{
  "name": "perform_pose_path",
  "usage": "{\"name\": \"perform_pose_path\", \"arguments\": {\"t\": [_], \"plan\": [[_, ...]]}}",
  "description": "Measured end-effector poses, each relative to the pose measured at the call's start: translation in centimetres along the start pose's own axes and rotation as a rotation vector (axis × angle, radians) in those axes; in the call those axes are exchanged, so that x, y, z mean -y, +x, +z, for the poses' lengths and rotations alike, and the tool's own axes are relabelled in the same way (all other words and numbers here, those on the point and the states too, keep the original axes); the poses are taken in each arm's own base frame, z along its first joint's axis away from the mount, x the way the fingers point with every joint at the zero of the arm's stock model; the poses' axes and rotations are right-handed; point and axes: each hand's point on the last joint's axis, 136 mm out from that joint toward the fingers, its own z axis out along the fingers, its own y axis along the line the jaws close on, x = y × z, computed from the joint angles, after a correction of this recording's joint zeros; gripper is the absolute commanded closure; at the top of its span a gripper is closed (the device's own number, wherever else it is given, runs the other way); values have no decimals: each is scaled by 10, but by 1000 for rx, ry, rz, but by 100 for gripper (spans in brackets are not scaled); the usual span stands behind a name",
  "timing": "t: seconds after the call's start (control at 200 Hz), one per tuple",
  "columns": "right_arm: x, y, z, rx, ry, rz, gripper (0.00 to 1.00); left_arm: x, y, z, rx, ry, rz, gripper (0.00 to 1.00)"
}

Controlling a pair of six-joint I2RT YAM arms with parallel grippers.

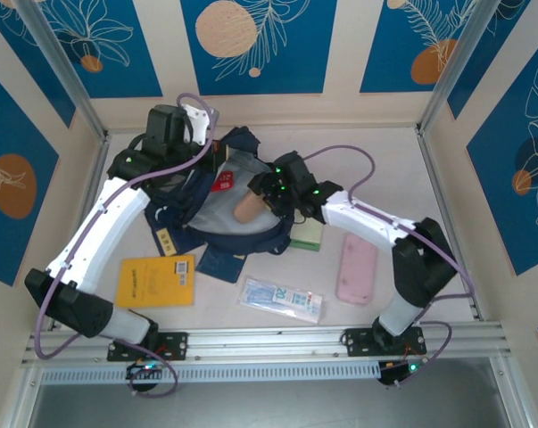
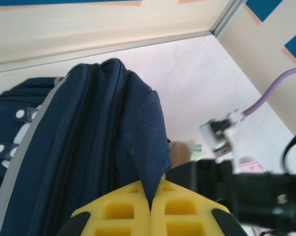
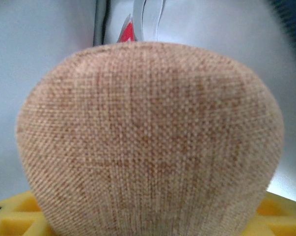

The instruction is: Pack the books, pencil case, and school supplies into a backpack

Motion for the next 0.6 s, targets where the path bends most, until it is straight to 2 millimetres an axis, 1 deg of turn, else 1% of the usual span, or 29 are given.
{"name": "perform_pose_path", "arguments": {"t": [0.055, 0.12, 0.215, 0.255, 0.31, 0.345, 0.44, 0.5, 0.6], "plan": [[-4, 6, 15, -6, 12, 9, 73, 0, -2, 0, 3, 1, 1, 100], [-18, 9, 33, -7, 3, 21, 73, 1, -4, 1, 4, 3, 1, 100], [-36, 6, 53, 2, -19, 35, 68, 3, -7, 1, 3, 9, 1, 100], [-43, 3, 60, 10, -25, 42, 64, 4, -9, 0, 6, 11, 1, 100], [-51, -2, 70, 24, -29, 55, 54, 5, -11, -1, 11, 15, 0, 100], [-55, -5, 76, 28, -29, 65, 50, 6, -13, -2, 13, 19, 0, 100], [-60, -8, 93, 29, -26, 92, 35, 10, -18, -5, 24, 34, -1, 100], [-60, -8, 106, 21, -24, 99, 27, 12, -21, -7, 33, 43, -7, 100], [-61, -5, 130, -10, -28, 99, 21, 14, -27, -11, 47, 51, -11, 100]]}}
